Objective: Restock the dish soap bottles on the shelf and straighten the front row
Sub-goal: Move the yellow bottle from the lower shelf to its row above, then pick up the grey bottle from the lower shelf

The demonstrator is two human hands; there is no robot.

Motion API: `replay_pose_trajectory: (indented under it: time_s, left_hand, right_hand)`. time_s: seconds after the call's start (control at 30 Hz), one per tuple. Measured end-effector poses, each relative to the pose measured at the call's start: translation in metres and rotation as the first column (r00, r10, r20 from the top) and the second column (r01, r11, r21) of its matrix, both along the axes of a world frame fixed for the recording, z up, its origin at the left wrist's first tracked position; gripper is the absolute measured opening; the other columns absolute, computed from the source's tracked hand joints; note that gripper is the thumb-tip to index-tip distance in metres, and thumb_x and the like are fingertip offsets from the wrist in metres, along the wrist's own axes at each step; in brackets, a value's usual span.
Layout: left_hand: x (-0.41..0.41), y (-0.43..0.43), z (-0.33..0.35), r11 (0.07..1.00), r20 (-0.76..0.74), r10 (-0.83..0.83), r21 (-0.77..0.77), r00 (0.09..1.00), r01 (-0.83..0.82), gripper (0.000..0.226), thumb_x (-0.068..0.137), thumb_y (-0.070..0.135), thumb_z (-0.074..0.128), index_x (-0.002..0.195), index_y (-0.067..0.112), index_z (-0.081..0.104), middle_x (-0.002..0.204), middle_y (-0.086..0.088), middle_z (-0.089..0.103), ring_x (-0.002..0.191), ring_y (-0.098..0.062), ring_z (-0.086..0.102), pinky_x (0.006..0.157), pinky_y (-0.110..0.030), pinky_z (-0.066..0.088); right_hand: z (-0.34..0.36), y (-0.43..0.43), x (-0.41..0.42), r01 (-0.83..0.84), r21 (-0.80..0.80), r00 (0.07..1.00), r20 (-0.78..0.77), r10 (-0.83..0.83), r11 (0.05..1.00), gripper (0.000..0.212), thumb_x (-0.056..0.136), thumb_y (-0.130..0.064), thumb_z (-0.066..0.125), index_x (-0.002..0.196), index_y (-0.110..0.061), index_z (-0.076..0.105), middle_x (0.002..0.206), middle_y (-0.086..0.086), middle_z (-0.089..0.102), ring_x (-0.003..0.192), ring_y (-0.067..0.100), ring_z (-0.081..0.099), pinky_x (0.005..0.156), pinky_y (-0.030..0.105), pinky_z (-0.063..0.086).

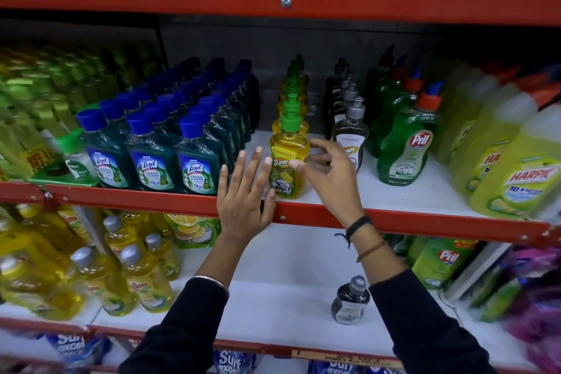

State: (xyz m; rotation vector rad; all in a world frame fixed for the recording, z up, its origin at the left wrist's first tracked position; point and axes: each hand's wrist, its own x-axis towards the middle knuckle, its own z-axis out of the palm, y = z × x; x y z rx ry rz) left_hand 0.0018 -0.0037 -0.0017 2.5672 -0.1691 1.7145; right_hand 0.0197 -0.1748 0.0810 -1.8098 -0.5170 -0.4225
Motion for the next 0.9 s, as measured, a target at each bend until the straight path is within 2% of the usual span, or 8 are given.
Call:
replay_pose_trajectory:
  time_s: [0.1, 0.2, 0.33, 0.43, 0.53, 0.6, 0.73, 0.9]
  left_hand:
    - [0.001, 0.0, 0.0, 1.0, 0.009, -0.005, -0.001, 1.0, 0.005, 0.054, 0.099, 0.037, 0.034, 0.149, 0.017, 0.032, 0.152, -0.005, 0.038, 0.144, -0.027, 0.032, 0.117, -0.05, 0.023]
    - [0.002, 0.0, -0.001, 1.0, 0.029, -0.016, 0.003, 0.999, 0.016, 0.055, 0.099, 0.037, 0.034, 0.15, 0.018, 0.03, 0.153, -0.005, 0.038, 0.144, -0.027, 0.032, 0.117, -0.05, 0.024]
    - [0.002, -0.001, -0.003, 1.0, 0.051, -0.014, -0.008, 0.999, 0.014, 0.056, 0.099, 0.035, 0.035, 0.151, 0.019, 0.027, 0.152, -0.007, 0.04, 0.144, -0.026, 0.032, 0.117, -0.05, 0.024]
    - [0.003, -0.001, -0.004, 1.0, 0.049, -0.012, -0.015, 0.999, 0.013, 0.055, 0.099, 0.035, 0.033, 0.152, 0.021, 0.025, 0.152, -0.008, 0.041, 0.144, -0.026, 0.032, 0.117, -0.051, 0.023]
    - [0.003, -0.001, -0.005, 1.0, 0.05, -0.017, -0.018, 0.999, 0.018, 0.055, 0.1, 0.036, 0.032, 0.152, 0.021, 0.023, 0.151, -0.008, 0.041, 0.143, -0.027, 0.032, 0.118, -0.05, 0.022]
    - [0.003, -0.001, -0.005, 1.0, 0.053, -0.022, -0.019, 0.998, 0.023, 0.055, 0.1, 0.035, 0.032, 0.153, 0.022, 0.022, 0.152, -0.008, 0.041, 0.144, -0.027, 0.032, 0.118, -0.049, 0.02]
    - [0.004, 0.0, -0.006, 0.999, 0.057, -0.033, -0.021, 0.998, 0.035, 0.056, 0.1, 0.035, 0.033, 0.153, 0.022, 0.02, 0.151, -0.01, 0.041, 0.144, -0.028, 0.031, 0.119, -0.049, 0.018]
    - [0.005, 0.0, -0.006, 0.999, 0.051, -0.029, -0.02, 0.998, 0.03, 0.055, 0.1, 0.036, 0.032, 0.153, 0.022, 0.021, 0.151, -0.009, 0.041, 0.144, -0.028, 0.031, 0.118, -0.05, 0.02]
  right_hand:
    - [-0.003, -0.028, -0.03, -0.024, 0.234, 0.999, 0.045, 0.014, 0.972, 0.032, 0.077, -0.025, 0.073, 0.105, -0.027, 0.058, 0.11, 0.002, 0.062, 0.087, 0.006, 0.063, 0.075, 0.018, 0.051]
    - [-0.022, -0.06, -0.055, -0.056, 0.301, 0.998, 0.036, 0.047, 0.952, 0.025, 0.079, -0.015, 0.068, 0.101, -0.024, 0.06, 0.102, 0.002, 0.066, 0.082, 0.006, 0.062, 0.072, 0.018, 0.049]
    - [-0.089, -0.098, -0.069, 0.01, 0.195, 0.996, -0.092, 0.008, 0.981, 0.021, 0.08, -0.028, 0.068, 0.1, -0.027, 0.062, 0.096, -0.004, 0.069, 0.084, 0.009, 0.064, 0.074, 0.022, 0.051]
    - [-0.148, -0.121, -0.067, 0.052, 0.037, 0.977, -0.21, -0.043, 0.998, 0.026, 0.08, -0.039, 0.066, 0.105, -0.032, 0.06, 0.105, -0.008, 0.065, 0.093, 0.009, 0.063, 0.08, 0.028, 0.053]
    - [-0.196, -0.135, -0.061, -0.038, -0.077, 0.927, -0.375, 0.007, 0.996, 0.042, 0.083, -0.024, 0.07, 0.119, -0.035, 0.052, 0.125, -0.004, 0.055, 0.113, 0.006, 0.053, 0.095, 0.031, 0.044]
    - [-0.219, -0.14, -0.057, -0.12, -0.088, 0.865, -0.499, 0.06, 0.989, 0.057, 0.08, -0.016, 0.072, 0.13, -0.026, 0.046, 0.133, -0.001, 0.049, 0.121, 0.012, 0.049, 0.1, 0.026, 0.04]
    - [-0.242, -0.141, -0.052, -0.187, -0.093, 0.8, -0.593, 0.097, 0.978, 0.065, 0.076, 0.003, 0.072, 0.13, -0.017, 0.042, 0.124, 0.009, 0.055, 0.116, 0.024, 0.053, 0.082, 0.001, 0.04]
    - [-0.249, -0.142, -0.043, -0.144, -0.159, 0.801, -0.599, 0.02, 0.977, 0.055, 0.067, 0.002, 0.078, 0.11, -0.023, 0.055, 0.108, 0.005, 0.065, 0.108, 0.029, 0.06, 0.079, 0.004, 0.043]
